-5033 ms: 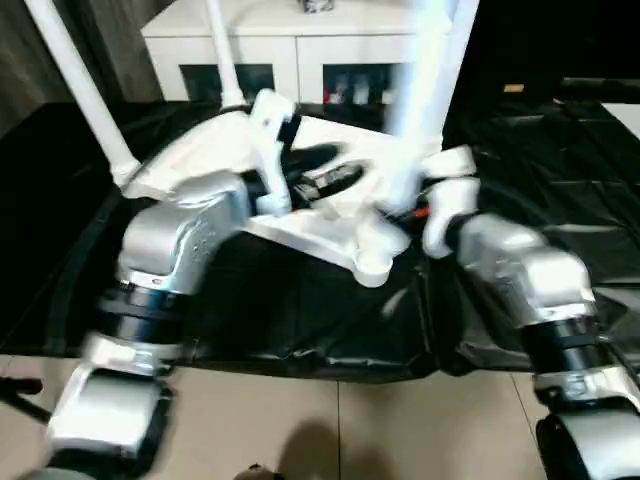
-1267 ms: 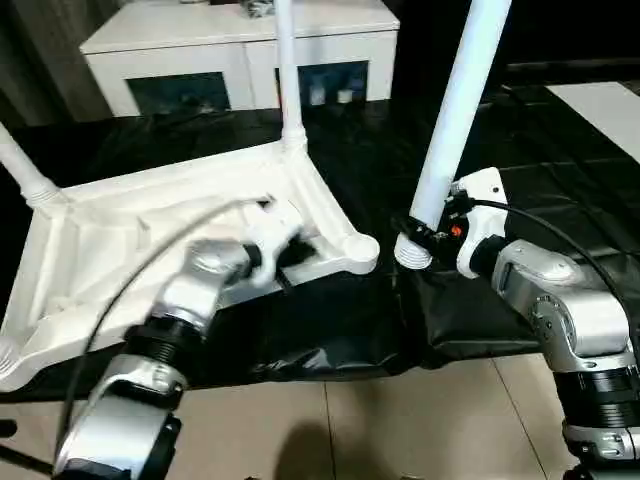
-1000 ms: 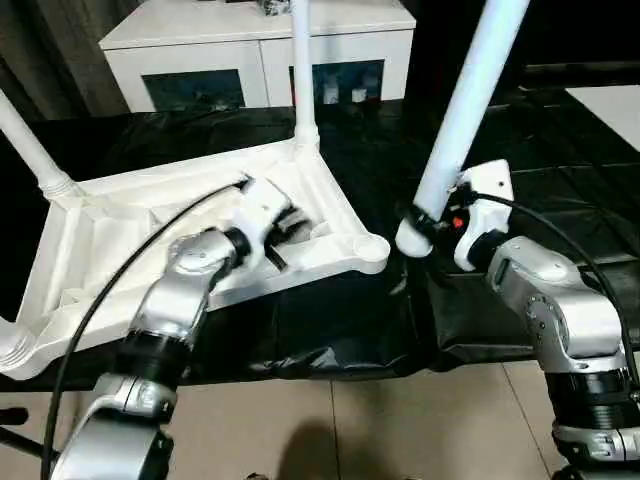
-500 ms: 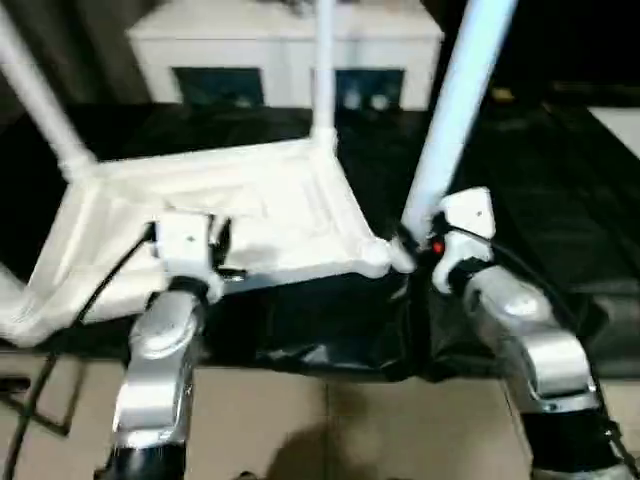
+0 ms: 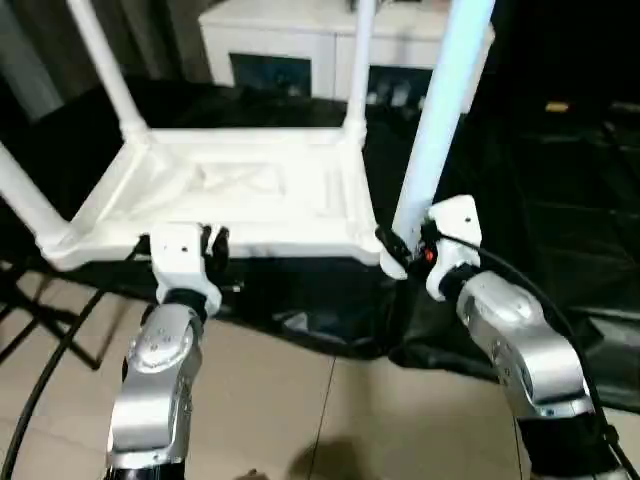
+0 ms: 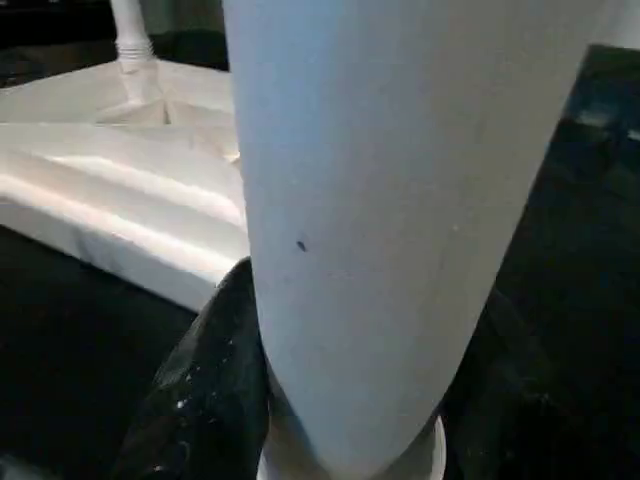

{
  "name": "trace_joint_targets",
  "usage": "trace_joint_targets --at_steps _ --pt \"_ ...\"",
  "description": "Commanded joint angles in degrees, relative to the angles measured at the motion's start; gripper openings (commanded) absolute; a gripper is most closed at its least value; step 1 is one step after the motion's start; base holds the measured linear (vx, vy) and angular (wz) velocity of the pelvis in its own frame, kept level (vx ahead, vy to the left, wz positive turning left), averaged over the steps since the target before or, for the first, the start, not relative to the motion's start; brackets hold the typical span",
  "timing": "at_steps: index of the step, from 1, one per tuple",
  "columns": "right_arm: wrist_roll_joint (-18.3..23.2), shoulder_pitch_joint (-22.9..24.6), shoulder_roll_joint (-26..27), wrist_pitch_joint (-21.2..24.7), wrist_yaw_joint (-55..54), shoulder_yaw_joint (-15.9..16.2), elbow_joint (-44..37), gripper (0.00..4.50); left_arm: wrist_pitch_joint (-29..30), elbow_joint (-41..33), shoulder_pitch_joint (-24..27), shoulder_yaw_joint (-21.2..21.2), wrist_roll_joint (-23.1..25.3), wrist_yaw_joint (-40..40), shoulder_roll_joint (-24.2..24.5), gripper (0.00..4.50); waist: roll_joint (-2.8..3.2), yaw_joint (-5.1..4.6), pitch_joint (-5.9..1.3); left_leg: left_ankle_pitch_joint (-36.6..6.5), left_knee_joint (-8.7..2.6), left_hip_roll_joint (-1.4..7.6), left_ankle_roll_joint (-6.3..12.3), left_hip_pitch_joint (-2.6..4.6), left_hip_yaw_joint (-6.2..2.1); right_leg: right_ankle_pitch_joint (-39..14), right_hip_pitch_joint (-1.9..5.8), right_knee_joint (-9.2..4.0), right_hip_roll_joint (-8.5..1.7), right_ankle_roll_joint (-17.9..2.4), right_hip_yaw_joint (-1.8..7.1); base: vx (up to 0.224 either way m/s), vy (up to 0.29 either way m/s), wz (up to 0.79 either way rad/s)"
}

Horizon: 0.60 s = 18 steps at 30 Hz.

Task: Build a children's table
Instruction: Insert table leg to table base

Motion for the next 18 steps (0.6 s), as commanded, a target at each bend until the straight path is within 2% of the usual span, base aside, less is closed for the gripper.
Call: trace_joint_targets --at_steps 1,2,3,4,5,6,7,8,9,10,11,12,13,14,15,16,17,18 --pt "0.2 -0.4 0.2 -0.7 -0.1 -0.6 -0.8 1.86 0.7 -1.6 -0.3 -0.4 -0.6 -0.6 0.8 1.15 0.55 1.89 -2.93 -36.2 -11.27 13.25 3.12 -0.93 -5.00 -13.3 2.53 11.52 -9.52 2.7 5.22 -0.059 0.027 -0.07" --pt "0.3 -0.4 0.4 -0.7 -0.2 -0.7 -0.6 1.86 0.8 -1.7 -0.3 -0.6 -0.8 -0.7 1.1 1.15 -0.56 2.00 -2.65 -46.6 -10.68 7.92 1.83 0.29 -0.12 -16.1 2.47 14.36 -7.75 0.1 6.11 -0.059 0.027 -0.07" --pt "0.4 -0.4 0.5 -0.7 -0.3 -0.8 -0.5 1.86 0.9 -1.7 -0.3 -0.6 -1.0 -0.8 1.3 1.15 -2.45 2.13 -2.95 -42.7 -5.35 4.24 -0.44 3.58 1.29 -38.2 1.12 7.84 -10.01 2.8 11.89 0.062 -0.092 0.03" --pt "0.6 -0.4 0.8 -0.7 -0.5 -0.8 -0.5 1.86 1.2 -1.7 -0.3 -0.8 -1.0 -1.1 1.6 1.15 -4.71 1.64 -2.20 -30.8 2.44 -1.09 -0.55 4.18 2.41 -52.5 -1.38 -2.73 -12.35 3.7 14.18 0.090 -0.125 -0.07" --pt "0.7 -0.4 0.9 -0.6 -0.5 -0.8 -0.5 1.86 1.3 -1.7 -0.4 -0.8 -1.1 -1.3 1.7 1.15 -3.92 3.82 -1.86 -8.1 7.69 -1.11 3.30 -2.55 -1.23 -61.7 3.19 -5.62 -17.71 2.3 17.73 0.090 -0.125 -0.07" --pt "0.8 -0.4 0.9 -0.6 -0.5 -0.8 -0.5 1.86 1.3 -1.7 -0.4 -0.8 -1.0 -1.3 1.8 1.15 -3.88 4.98 -3.02 -3.5 6.22 -1.65 3.80 -5.28 -3.23 -45.7 6.48 -3.24 -15.85 0.1 17.99 0.098 -0.062 -0.05" --pt "0.8 -0.4 0.9 -0.6 -0.5 -0.8 -0.5 1.86 1.3 -1.7 -0.4 -0.8 -1.0 -1.3 1.8 1.15 -3.88 4.98 -3.02 -3.5 6.22 -1.65 3.80 -5.28 -3.23 -45.7 6.48 -3.24 -15.85 0.1 17.99 0.115 -0.019 0.23" --pt "0.8 -0.4 1.1 -0.6 -0.6 -0.8 -0.5 1.86 1.4 -1.6 -0.5 -0.8 -1.0 -1.5 1.9 1.15 -1.60 4.62 -4.71 3.6 0.89 -1.03 3.81 -3.25 -2.97 -17.6 6.06 -0.55 -10.32 -5.7 13.15 0.115 -0.019 0.23" --pt "1.1 -0.2 1.6 -0.1 -0.9 -1.2 -0.7 1.86 1.4 -1.6 -0.6 -0.9 -1.2 -1.7 2.1 1.15 -0.55 2.85 -5.11 7.6 -1.71 -0.37 5.62 -2.67 -3.69 -6.0 5.71 1.28 -7.17 -5.5 9.98 0.110 0.045 0.17" --pt "1.2 -0.2 1.7 0.1 -0.9 -1.3 -0.7 1.86 1.5 -1.6 -0.6 -0.9 -1.3 -1.7 2.2 1.15 0.05 2.33 -6.12 10.1 -1.82 0.34 7.87 -1.05 -4.80 -0.8 5.21 3.11 -5.73 -4.2 9.11 0.166 0.058 0.07" --pt "1.4 -0.1 2.1 0.4 -1.1 -1.5 -0.8 1.86 1.6 -1.5 -0.7 -1.0 -1.6 -1.7 2.6 1.15 1.50 -0.60 -7.38 16.7 -2.13 5.66 18.14 7.19 -10.44 -1.3 -2.86 8.12 -6.43 -2.2 7.60 0.166 0.058 0.07" --pt "1.4 -0.1 2.1 0.5 -1.1 -1.5 -0.9 1.86 1.6 -1.5 -0.8 -1.1 -1.9 -1.8 2.8 1.15 1.78 -2.06 -7.71 23.2 -1.98 9.91 24.99 9.57 -11.74 -8.2 -6.00 10.16 -8.59 1.4 8.41 0.169 0.011 -0.02" --pt "1.4 -0.1 2.1 0.5 -1.1 -1.5 -0.9 1.86 1.6 -1.5 -0.8 -1.1 -1.9 -1.8 2.8 1.15 1.78 -2.06 -7.71 23.2 -1.98 9.91 24.99 9.57 -11.74 -8.2 -6.00 10.16 -8.59 1.4 8.41 0.106 0.008 -0.26" --pt "1.3 0.0 2.1 0.5 -1.2 -1.6 -1.0 1.86 1.7 -1.4 -1.0 -1.1 -2.1 -2.0 3.0 1.15 1.34 -1.92 -7.00 26.8 -2.46 8.23 21.25 6.56 -5.80 -1.5 -7.56 11.17 -8.79 4.5 7.69 0.106 0.008 -0.26" --pt "1.3 0.0 2.2 0.6 -1.4 -1.7 -1.0 1.86 1.7 -1.4 -1.1 -1.1 -2.2 -2.0 3.1 1.15 -0.62 -2.01 -6.37 18.3 -3.23 5.84 16.86 5.00 -1.93 5.1 -6.75 8.75 -8.87 0.8 7.25 0.074 -0.003 -0.49" --pt "1.3 0.1 2.2 0.6 -1.7 -1.9 -1.0 1.86 1.8 -1.3 -1.2 -1.1 -2.3 -2.1 3.3 1.15 -2.22 -2.30 -5.69 9.5 -3.01 3.65 14.55 4.14 0.62 7.6 -5.43 5.65 -9.10 -2.6 7.76 0.085 -0.030 -0.59" --pt "1.3 0.1 2.2 0.6 -1.9 -2.0 -1.0 1.86 1.9 -1.2 -1.3 -1.1 -2.3 -2.2 3.4 1.15 -4.59 -0.62 -5.43 -10.3 3.49 -6.09 8.08 0.59 3.50 -3.3 1.12 -0.76 -9.90 -12.2 16.26 0.085 -0.030 -0.59" --pt "1.2 0.1 2.2 0.6 -2.0 -2.0 -1.0 1.86 1.9 -1.2 -1.4 -1.1 -2.4 -2.3 3.4 1.15 -4.94 0.55 -5.55 -13.7 6.13 -6.15 5.80 -1.33 1.36 -8.3 4.50 -2.31 -13.50 -17.3 20.03 0.105 -0.067 -0.57"
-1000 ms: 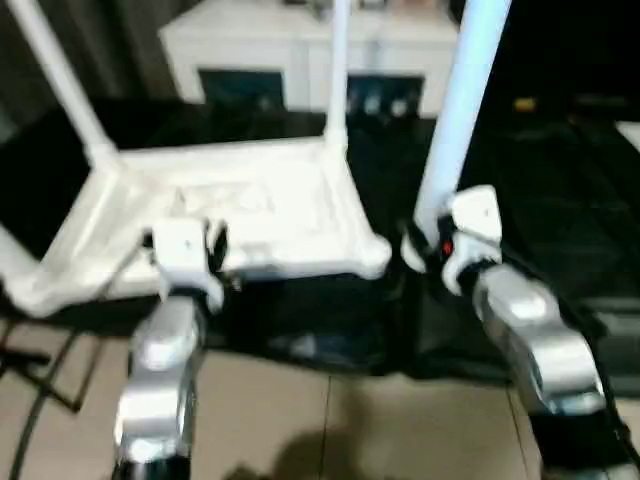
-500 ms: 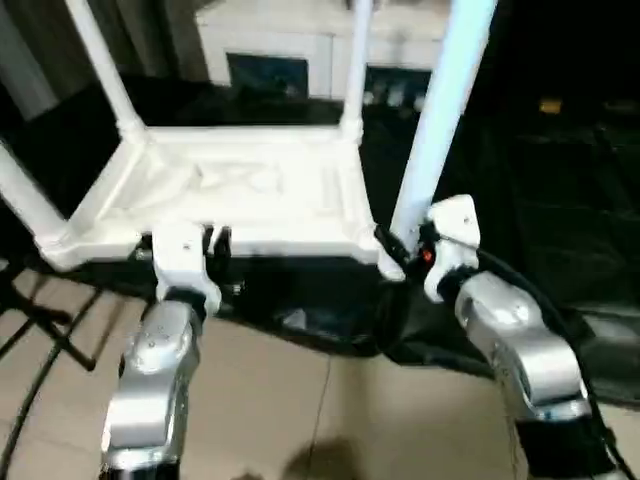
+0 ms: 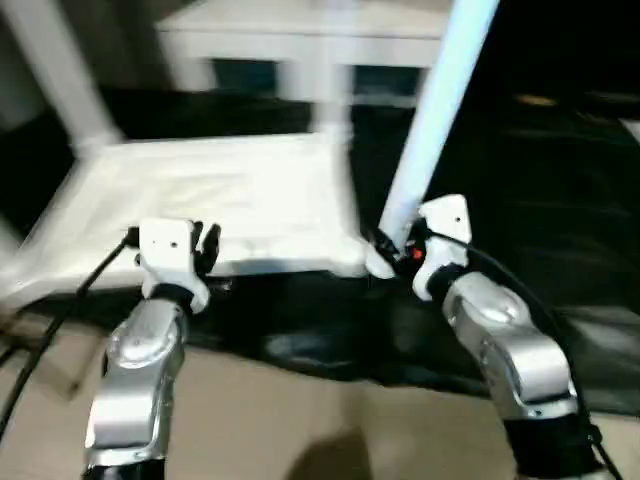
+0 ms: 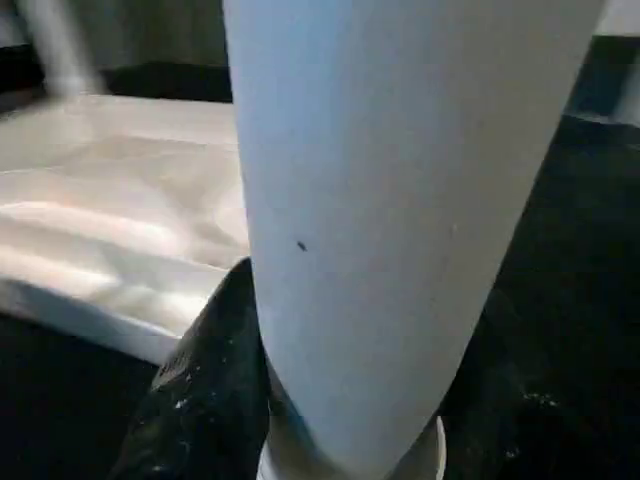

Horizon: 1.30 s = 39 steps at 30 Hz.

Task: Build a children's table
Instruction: Insert table leg to table base

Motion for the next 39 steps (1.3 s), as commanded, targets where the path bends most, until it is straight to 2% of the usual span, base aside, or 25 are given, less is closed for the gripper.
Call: trace_joint_targets --at_steps 1,2,3,4,5,6,7,8,9,10,11,12,13,15,17,18,19,21,22,23,25,27,29,35,39 --pt "0.0 -0.6 0.7 0.1 -0.8 -0.9 -1.0 1.86 0.6 -0.2 -0.7 0.2 -0.4 -0.6 1.0 1.15 -1.26 2.56 -2.75 -4.8 3.44 -2.20 -1.07 -5.08 -2.74 -6.3 10.45 -10.21 -7.55 -23.9 11.32 0.091 -0.078 -0.62" --pt "0.0 -0.6 0.7 0.1 -0.8 -1.0 -1.1 1.86 0.6 -0.2 -0.7 0.2 -0.4 -0.6 1.1 1.15 -1.08 1.97 -2.43 -2.5 4.28 -2.17 -5.53 -6.53 -4.75 -2.8 10.95 -9.74 -5.57 -25.0 11.81 0.091 -0.078 -0.62" --pt "-0.1 -0.6 0.8 0.1 -0.9 -1.2 -1.2 1.86 0.6 -0.1 -0.8 0.1 -0.5 -0.7 1.1 1.15 -1.08 1.97 -2.43 -2.5 4.28 -2.17 -5.53 -6.53 -4.75 -2.8 10.95 -9.74 -5.57 -25.0 11.81 0.066 -0.026 -0.64" --pt "-0.5 -0.8 0.5 -0.4 -0.9 -1.0 -1.5 1.86 0.7 0.4 -1.1 0.0 -0.7 -0.7 1.2 1.15 0.52 0.42 -1.73 4.4 -0.32 0.25 -4.32 -7.53 -7.63 -0.4 9.35 -9.43 -5.59 -21.1 5.88 0.065 0.028 -0.39" --pt "-0.6 -0.9 0.3 -0.5 -0.7 -0.8 -1.6 1.86 0.9 0.5 -1.2 -0.1 -0.7 -0.7 1.2 1.15 2.15 -0.57 -2.38 6.5 -3.54 0.71 -3.09 -6.22 -7.67 -2.6 8.17 -9.35 -3.61 -18.1 3.87 0.065 0.028 -0.39" --pt "-0.9 -1.2 0.1 -0.5 -0.7 -0.7 -1.5 1.86 0.7 0.8 -1.3 -0.3 -0.9 -1.2 1.3 1.15 3.87 -3.06 -2.45 4.9 -8.48 3.28 1.27 -6.49 -8.77 -5.7 7.49 -6.87 0.12 -10.1 -0.41 0.081 0.069 -0.24" --pt "-1.0 -1.4 0.0 -0.5 -0.7 -0.6 -1.4 1.86 0.5 0.9 -1.3 -0.7 -1.2 -1.9 1.6 1.15 4.27 -3.22 -3.27 4.6 -8.27 5.04 2.91 -3.81 -10.07 -3.0 6.05 -5.98 -0.26 -8.6 -1.08 0.110 0.055 -0.11" --pt "-0.9 -1.8 0.0 -0.4 -0.8 -0.9 -1.2 1.86 0.6 1.2 -1.3 -1.9 -1.3 -3.8 2.5 1.15 3.74 -4.11 -3.88 11.3 -7.04 5.92 6.80 -1.78 -10.64 5.8 4.75 -5.59 -2.30 -9.3 -1.03 0.110 0.055 -0.11" --pt "-0.6 -2.2 -0.1 -0.3 -0.9 -1.1 -0.9 1.86 0.7 1.4 -1.2 -3.1 -1.5 -5.7 3.4 1.15 3.15 -3.67 -3.80 20.7 -5.75 4.63 8.19 -3.58 -9.02 15.1 5.70 -6.03 -3.94 -10.7 -0.62 0.080 0.036 0.04" --pt "-0.5 -2.6 -0.2 -0.2 -0.8 -1.2 -0.6 1.86 0.5 1.7 -1.1 -4.3 -2.6 -9.1 4.7 1.15 2.41 -3.26 -3.85 23.9 -5.50 3.80 8.30 -4.38 -8.23 18.9 6.15 -6.01 -4.53 -11.0 -0.29 0.000 0.000 0.00" --pt "-0.5 -2.9 -0.2 -0.2 -0.8 -1.2 -0.4 1.86 0.3 1.9 -1.1 -4.9 -3.3 -11.2 5.4 1.15 2.27 -2.93 -4.16 25.7 -5.27 3.04 7.77 -4.75 -7.62 22.1 6.43 -5.58 -4.58 -11.2 -0.15 0.000 0.000 0.00" --pt "-0.5 -3.3 -0.3 -0.2 -0.6 -1.2 0.0 1.86 -0.1 2.4 -1.2 -5.4 -4.7 -13.6 6.2 1.32 1.93 -2.29 -4.07 19.6 -5.98 2.73 6.90 -4.74 -6.61 20.7 6.33 -6.05 -4.85 -11.6 -0.13 0.000 0.000 0.00" --pt "-0.2 -3.8 -0.7 -0.1 0.7 -1.0 0.4 1.86 0.6 3.2 -1.7 -6.6 -6.5 -18.6 8.4 1.32 1.99 -2.14 -3.95 16.7 -6.21 2.89 6.69 -4.55 -6.34 18.0 6.10 -6.38 -4.85 -12.0 -0.12 0.000 0.000 0.00" --pt "0.5 -4.6 -1.7 0.3 3.6 -0.6 1.1 1.86 1.0 6.1 -3.6 -9.4 -6.6 -25.5 12.9 1.51 2.24 -2.21 -3.07 5.8 -7.47 3.70 5.26 -4.12 -6.08 6.1 5.54 -7.24 -4.63 -13.3 -0.14 0.000 0.000 0.00" --pt "0.5 -5.1 -2.5 0.3 5.1 -0.2 1.6 1.86 1.7 7.8 -4.9 -10.5 -6.2 -28.0 14.7 1.67 2.34 -2.30 -2.73 1.0 -7.93 3.80 3.99 -3.77 -5.74 1.2 5.39 -7.63 -4.65 -13.6 0.00 0.000 0.000 0.00" --pt "0.7 -5.9 -4.3 0.6 7.6 0.6 2.7 1.86 2.2 11.5 -7.7 -11.8 -5.2 -31.4 17.0 1.81 2.30 -2.11 -2.51 -3.7 -8.21 3.74 1.91 -3.12 -4.87 -5.0 4.93 -8.46 -4.64 -13.1 0.26 0.000 0.000 0.00" --pt "0.7 -6.3 -5.0 0.7 8.5 1.0 3.2 1.86 2.9 12.9 -8.8 -12.2 -5.1 -32.9 17.8 1.89 2.33 -2.00 -2.48 -4.2 -8.32 3.75 1.28 -2.97 -4.64 -6.6 4.91 -8.54 -4.63 -12.9 0.27 0.000 0.000 0.00" --pt "0.5 -6.7 -6.3 0.1 10.3 1.6 3.7 1.86 2.7 14.6 -10.3 -13.5 -4.9 -36.8 20.0 2.08 2.77 -1.73 -2.60 -2.9 -8.59 4.17 -0.26 -3.34 -4.11 -6.5 5.11 -8.45 -4.94 -12.4 0.24 -0.026 -0.012 0.03" --pt "0.5 -7.0 -7.0 0.0 11.2 1.9 3.9 1.86 3.2 15.4 -11.2 -14.0 -5.1 -38.2 20.9 2.16 2.56 -1.74 -2.54 -3.6 -8.71 4.21 -0.45 -3.14 -3.92 -7.0 4.81 -8.60 -4.74 -12.2 0.18 -0.055 -0.012 0.05" --pt "0.5 -7.3 -7.6 -0.3 12.2 2.0 4.3 1.86 2.7 16.5 -12.4 -14.6 -5.2 -39.6 22.0 2.16 2.94 -1.62 -2.74 -4.0 -8.65 4.12 -0.74 -2.97 -3.75 -7.0 4.73 -8.44 -4.77 -12.2 0.17 0.000 0.000 0.00" --pt "0.5 -7.6 -8.1 -0.4 13.0 2.0 4.6 1.86 2.3 17.8 -13.5 -14.9 -4.8 -39.7 22.6 2.44 2.77 -1.68 -2.77 -3.7 -8.74 4.14 -0.85 -3.09 -3.55 -5.9 4.75 -8.41 -4.70 -12.4 0.14 0.000 0.000 0.00" --pt "0.1 -8.2 -8.9 -0.9 14.2 2.3 5.3 1.86 1.7 20.3 -15.7 -16.1 -3.6 -40.2 23.5 2.56 3.20 -1.56 -3.02 -2.5 -8.60 4.19 -0.61 -3.18 -3.44 -2.3 4.86 -8.16 -4.86 -13.3 0.02 0.000 0.000 0.00" --pt "0.0 -8.8 -9.4 -1.3 15.0 2.5 6.1 1.86 0.8 23.3 -17.8 -17.6 -1.7 -40.7 24.0 2.78 3.08 -1.56 -3.12 -1.3 -8.53 4.12 -0.12 -3.37 -3.44 -0.3 4.99 -7.96 -4.85 -13.8 -0.06 0.000 0.000 0.00" --pt "-0.7 -9.9 -8.8 -2.6 14.3 2.3 7.6 1.86 -4.7 30.8 -21.3 -19.4 2.8 -36.1 22.4 2.78 3.05 -1.38 -3.66 3.0 -8.02 4.18 1.81 -3.83 -3.51 7.0 5.42 -7.17 -5.01 -14.8 -0.33 0.000 0.000 0.00" --pt "-0.7 -10.3 -8.5 -2.6 14.7 2.5 8.1 1.86 -6.6 34.6 -22.8 -20.2 3.7 -36.0 22.2 2.78 2.79 -1.23 -3.55 2.1 -8.06 4.35 2.40 -3.78 -3.41 5.8 5.29 -7.38 -5.18 -15.3 -0.31 0.000 0.000 0.00"
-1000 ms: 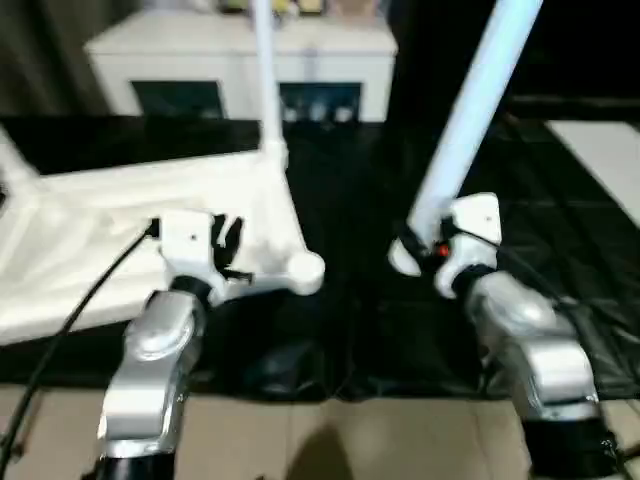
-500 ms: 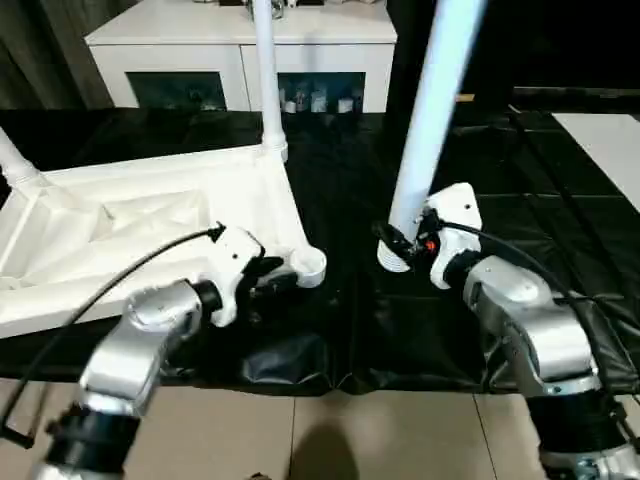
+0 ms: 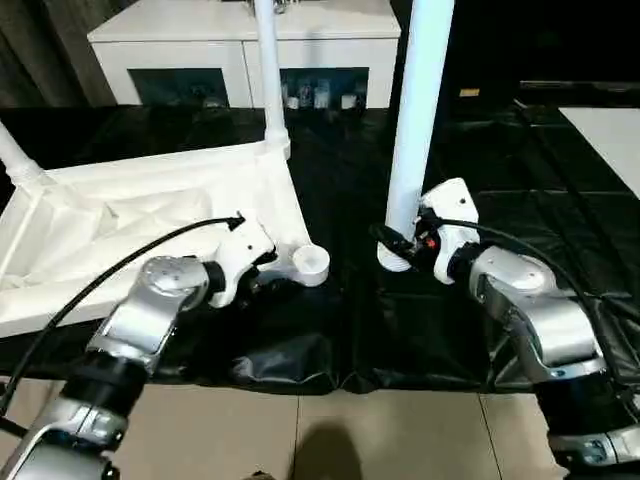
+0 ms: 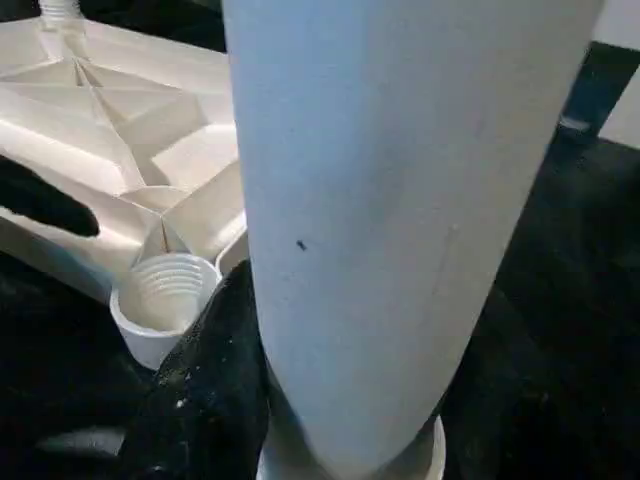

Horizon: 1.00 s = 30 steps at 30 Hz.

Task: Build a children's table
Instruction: Insert table leg to table base

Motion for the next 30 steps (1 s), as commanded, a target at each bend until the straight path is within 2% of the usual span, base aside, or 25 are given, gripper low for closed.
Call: trace_joint_targets --at_steps 1,7,12,21,26,28,30 --pt "-0.1 -1.6 0.2 -0.8 0.1 0.0 -0.3 1.86 -0.9 1.4 -1.1 -0.4 1.0 0.2 0.2 2.78 -0.02 0.32 -3.97 -5.6 -4.44 5.07 3.10 1.08 -2.07 3.1 2.73 -3.45 -6.56 -14.7 3.15 0.000 0.000 0.00" --pt "-0.5 -2.7 0.5 -1.5 0.5 0.5 1.3 1.86 -5.8 11.7 -5.1 -0.2 3.4 3.8 -1.5 2.78 -0.19 0.34 -3.85 -6.6 -4.52 5.08 2.52 1.19 -2.03 -0.1 2.66 -3.72 -6.60 -14.5 3.19 0.000 0.000 0.00" --pt "-0.7 -3.2 0.8 -1.8 0.7 0.8 2.0 1.86 -8.5 17.1 -7.0 -0.8 4.4 4.5 -2.0 2.78 -0.27 0.51 -4.10 -4.3 -4.43 5.27 3.28 1.07 -2.10 3.3 2.68 -3.29 -6.74 -14.6 3.14 0.000 0.000 0.00" --pt "-0.9 -3.6 0.9 -2.6 1.3 1.3 2.7 1.86 -11.3 24.7 -8.6 -1.5 5.0 0.8 -2.7 2.78 -0.18 0.62 -3.89 -6.9 -4.66 5.41 2.63 1.25 -2.01 1.0 2.52 -3.67 -7.04 -14.8 3.26 0.000 0.000 0.00" --pt "-0.9 -3.5 0.4 -2.7 2.1 1.5 2.5 1.86 -12.1 23.6 -8.6 -2.5 4.2 -5.3 -2.0 2.78 -0.25 0.78 -3.89 -6.8 -4.70 5.48 2.65 1.33 -1.80 1.6 2.46 -3.64 -7.15 -15.0 3.33 0.000 0.000 0.00" --pt "-0.9 -3.3 -0.3 -3.0 3.3 1.8 2.3 1.86 -11.2 19.6 -7.5 -3.5 2.1 -13.0 -1.0 2.78 -0.17 1.10 -3.94 -6.6 -4.79 5.58 2.61 1.40 -1.63 1.7 2.40 -3.54 -7.21 -15.0 3.26 0.000 0.000 0.00" --pt "-0.9 -3.1 -0.7 -3.3 4.0 1.9 2.3 1.86 -11.6 17.7 -6.9 -4.5 1.6 -16.6 -0.2 2.78 0.08 1.29 -3.98 -6.4 -4.87 5.81 2.50 1.52 -1.51 2.6 2.11 -3.34 -7.06 -15.0 3.17 0.000 0.000 0.00"
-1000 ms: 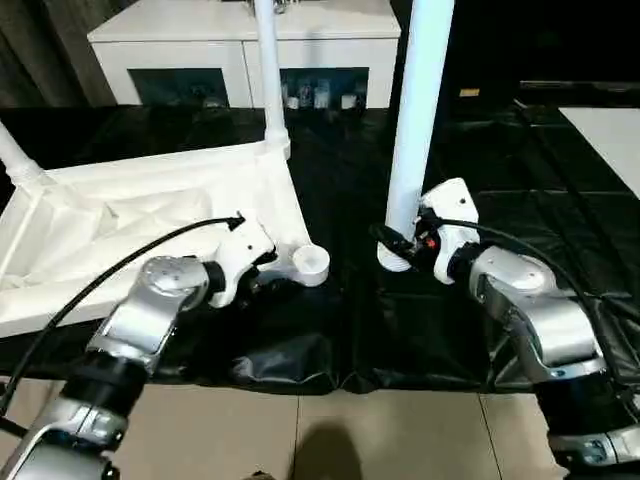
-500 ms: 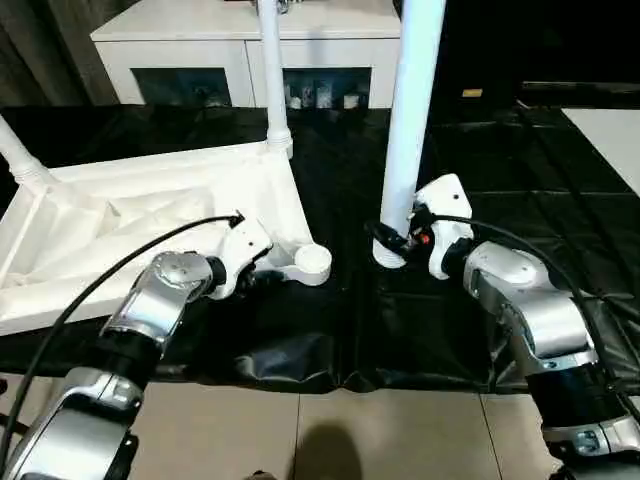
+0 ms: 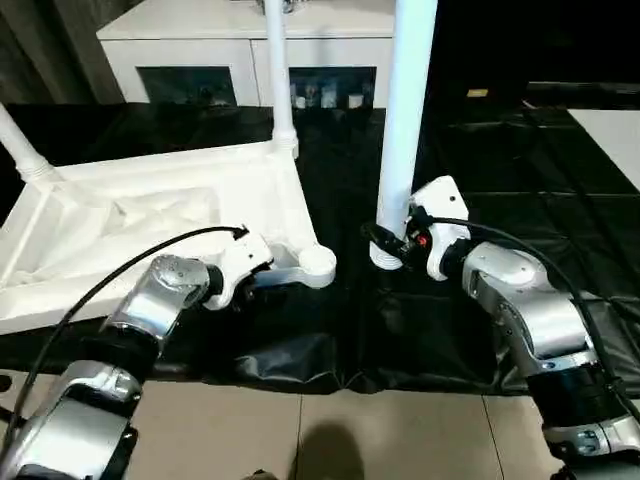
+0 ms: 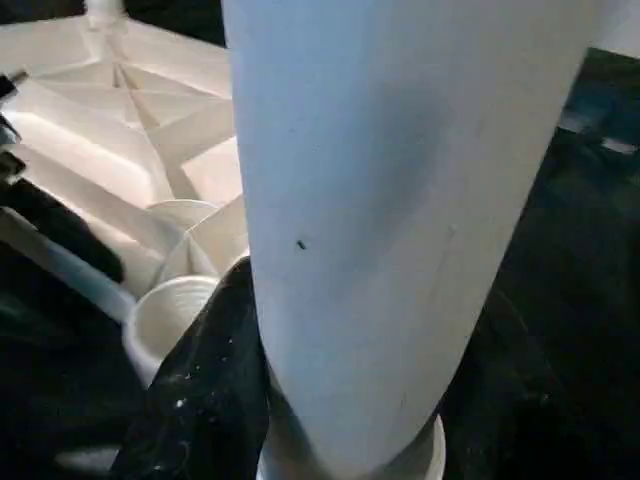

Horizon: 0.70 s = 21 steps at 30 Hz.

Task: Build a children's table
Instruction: Insert table leg to table base

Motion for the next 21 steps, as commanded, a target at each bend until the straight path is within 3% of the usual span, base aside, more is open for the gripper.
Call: trace_joint_targets --at_steps 1,2,10,13,15,21 --pt "-0.2 -1.1 -0.4 -1.1 1.3 0.6 -0.2 1.86 -0.9 -3.2 0.6 -2.1 -1.1 -5.0 0.6 2.78 0.10 0.08 -4.02 -6.7 -4.63 5.77 2.13 1.58 -2.38 2.8 2.21 -3.23 -6.52 -15.0 3.17 0.000 0.000 0.00" --pt "-0.2 -1.1 -0.4 -1.1 1.3 0.6 -0.2 1.86 -1.0 -3.2 0.6 -2.1 -1.1 -5.0 0.7 2.52 0.06 0.17 -4.01 -6.8 -4.65 5.71 2.21 1.51 -2.32 3.1 2.26 -3.16 -6.56 -15.1 3.18 0.000 0.000 0.00" --pt "-0.2 -0.3 -0.8 -1.5 3.1 1.3 -0.8 1.86 -2.7 -2.0 -1.1 -1.7 0.4 -4.8 0.0 1.95 0.07 0.30 -3.85 -9.1 -4.89 5.71 1.28 1.58 -2.25 -0.4 2.23 -3.55 -6.64 -14.7 3.14 0.000 0.000 0.00" --pt "-0.2 0.0 -0.9 -1.6 3.6 1.5 -1.2 1.86 -3.7 -1.2 -1.9 -2.3 1.2 -5.0 0.6 1.63 -0.07 0.23 -3.94 -8.2 -4.74 5.57 1.57 1.40 -2.21 0.9 2.38 -3.48 -6.67 -14.5 3.20 0.000 0.000 0.00" --pt "-0.2 0.2 -1.0 -1.6 3.7 1.5 -1.5 1.86 -4.8 -0.3 -2.6 -2.5 1.8 -4.9 0.8 1.41 0.15 0.25 -3.95 -7.7 -4.67 5.53 1.98 1.34 -2.23 1.4 2.39 -3.54 -6.64 -14.5 3.16 0.000 0.000 0.00" --pt "-0.2 0.8 -1.2 -1.6 3.9 1.5 -2.0 1.86 -5.0 0.4 -3.4 -3.0 2.7 -6.0 1.1 0.95 0.22 0.14 -3.91 -8.7 -4.80 5.64 1.56 1.40 -2.28 0.7 2.40 -3.57 -6.64 -14.8 3.16 0.000 0.000 0.00"
